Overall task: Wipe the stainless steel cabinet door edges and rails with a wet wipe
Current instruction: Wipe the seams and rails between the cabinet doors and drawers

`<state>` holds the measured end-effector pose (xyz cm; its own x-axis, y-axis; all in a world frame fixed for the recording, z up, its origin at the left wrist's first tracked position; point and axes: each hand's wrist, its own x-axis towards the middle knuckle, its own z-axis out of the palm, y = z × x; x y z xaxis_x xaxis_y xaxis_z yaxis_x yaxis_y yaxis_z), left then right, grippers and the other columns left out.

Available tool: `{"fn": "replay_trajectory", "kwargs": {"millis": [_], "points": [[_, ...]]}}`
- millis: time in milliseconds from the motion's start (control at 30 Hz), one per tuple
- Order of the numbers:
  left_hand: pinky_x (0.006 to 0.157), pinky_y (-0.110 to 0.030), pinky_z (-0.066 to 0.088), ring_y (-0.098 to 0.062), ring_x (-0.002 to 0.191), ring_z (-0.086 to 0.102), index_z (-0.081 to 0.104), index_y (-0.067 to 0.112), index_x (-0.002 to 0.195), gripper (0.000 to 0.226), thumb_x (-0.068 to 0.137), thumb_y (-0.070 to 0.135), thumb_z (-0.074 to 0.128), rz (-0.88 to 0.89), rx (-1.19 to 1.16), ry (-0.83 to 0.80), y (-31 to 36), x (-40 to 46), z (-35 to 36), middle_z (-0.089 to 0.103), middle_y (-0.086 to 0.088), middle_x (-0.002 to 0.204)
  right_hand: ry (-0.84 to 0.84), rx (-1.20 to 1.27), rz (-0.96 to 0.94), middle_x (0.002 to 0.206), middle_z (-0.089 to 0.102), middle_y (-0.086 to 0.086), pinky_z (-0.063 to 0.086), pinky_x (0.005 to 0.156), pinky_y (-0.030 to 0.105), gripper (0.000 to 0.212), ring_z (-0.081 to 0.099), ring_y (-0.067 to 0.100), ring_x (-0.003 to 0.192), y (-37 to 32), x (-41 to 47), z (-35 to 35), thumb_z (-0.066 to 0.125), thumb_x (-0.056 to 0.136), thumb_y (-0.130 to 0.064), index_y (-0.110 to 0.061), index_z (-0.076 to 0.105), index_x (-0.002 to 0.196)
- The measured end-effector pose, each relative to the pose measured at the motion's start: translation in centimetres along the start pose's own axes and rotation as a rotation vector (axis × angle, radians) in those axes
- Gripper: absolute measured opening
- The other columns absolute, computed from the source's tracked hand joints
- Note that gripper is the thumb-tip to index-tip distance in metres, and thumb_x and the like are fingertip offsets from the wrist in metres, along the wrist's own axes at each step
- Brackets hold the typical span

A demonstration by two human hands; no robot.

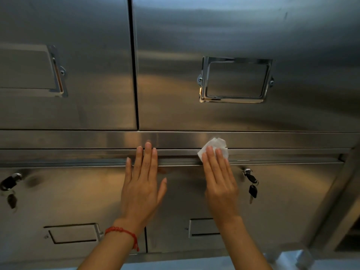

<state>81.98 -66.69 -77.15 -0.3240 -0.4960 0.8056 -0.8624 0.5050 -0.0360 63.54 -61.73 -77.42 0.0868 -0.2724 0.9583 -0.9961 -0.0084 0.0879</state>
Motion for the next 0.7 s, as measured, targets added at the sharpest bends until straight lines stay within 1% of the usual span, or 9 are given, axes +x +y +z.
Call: {"fn": "replay_trajectory", "kwargs": {"millis": [67,100,200,267,367,467,533,600,700], "points": [[0.113,-0.046,0.011,-0.024,0.143,0.001,0.011,0.003,0.144,0.071,0.087,0.039,0.033,-0.001,0.000,0.001,0.0,0.0,-0.1,0.016,-0.017,0.151,0.006,-0.019,0.035,0.134,0.049,0.020,0.032,0.110,0.039,0.038,0.042,0.035,0.128,0.2,-0.2,-0.2,0.035,0.092,0.010,0.005,0.054,0.125],[0.113,-0.046,0.011,-0.024,0.143,0.001,0.011,0.003,0.144,0.071,0.087,0.039,0.033,-0.001,0.001,0.001,-0.1,0.0,-0.1,0.016,-0.017,0.151,0.011,-0.018,0.047,0.134,0.049,0.020,0.032,0.110,0.040,0.038,0.042,0.036,0.128,0.1,-0.2,-0.2,0.035,0.093,0.010,0.005,0.053,0.125],[0.112,-0.048,0.014,-0.027,0.143,0.008,0.012,0.003,0.144,0.070,0.087,0.038,0.034,0.004,0.009,0.000,-0.1,0.0,-0.1,0.016,-0.017,0.151,0.018,0.012,0.041,0.133,0.051,0.020,0.038,0.107,0.044,0.040,0.045,0.037,0.126,-0.7,0.0,0.1,0.026,0.096,0.010,0.005,0.053,0.125],[0.112,-0.048,0.015,-0.029,0.142,0.011,0.013,0.003,0.144,0.070,0.087,0.038,0.034,0.006,0.015,-0.002,0.0,0.0,-0.2,0.016,-0.017,0.151,0.007,0.022,0.001,0.132,0.052,0.020,0.040,0.104,0.046,0.039,0.046,0.037,0.125,-0.5,0.2,0.1,0.032,0.093,0.013,0.005,0.054,0.124],[0.112,-0.047,0.015,-0.030,0.140,0.015,0.016,0.001,0.143,0.069,0.088,0.036,0.035,0.012,0.014,0.009,0.0,0.0,-0.5,0.018,-0.018,0.151,-0.009,-0.015,-0.001,0.133,0.050,0.020,0.037,0.107,0.042,0.041,0.046,0.036,0.125,0.7,0.0,-0.3,0.037,0.088,0.012,0.005,0.054,0.124],[0.112,-0.045,0.014,-0.030,0.140,0.015,0.016,0.001,0.143,0.069,0.087,0.036,0.035,0.012,0.006,0.017,0.3,0.0,-0.8,0.018,-0.020,0.151,0.006,-0.023,0.056,0.134,0.049,0.020,0.030,0.111,0.040,0.038,0.043,0.037,0.127,1.0,-0.2,-0.6,0.033,0.093,0.008,0.006,0.053,0.125],[0.113,-0.045,0.014,-0.031,0.140,0.014,0.016,0.001,0.143,0.069,0.087,0.035,0.036,0.012,-0.004,0.017,0.6,0.0,-1.0,0.017,-0.022,0.150,0.013,0.000,0.067,0.133,0.050,0.021,0.033,0.110,0.042,0.038,0.044,0.038,0.126,0.6,-0.1,-0.4,0.028,0.096,0.007,0.006,0.053,0.125],[0.112,-0.045,0.014,-0.032,0.139,0.015,0.020,-0.001,0.143,0.068,0.087,0.035,0.036,0.008,-0.013,0.015,1.0,0.0,-1.1,0.017,-0.024,0.150,0.005,0.007,0.034,0.133,0.050,0.021,0.036,0.107,0.046,0.040,0.044,0.038,0.126,0.5,-0.1,-0.3,0.033,0.090,0.012,0.006,0.054,0.125],[0.112,-0.046,0.015,-0.032,0.139,0.016,0.026,-0.002,0.142,0.067,0.087,0.035,0.036,0.027,-0.010,-0.004,1.6,0.1,-1.3,0.020,-0.023,0.149,-0.016,0.004,0.003,0.135,0.049,0.019,0.035,0.108,0.044,0.043,0.043,0.035,0.127,1.3,-0.2,-0.5,0.033,0.089,0.010,0.003,0.051,0.127]]}}
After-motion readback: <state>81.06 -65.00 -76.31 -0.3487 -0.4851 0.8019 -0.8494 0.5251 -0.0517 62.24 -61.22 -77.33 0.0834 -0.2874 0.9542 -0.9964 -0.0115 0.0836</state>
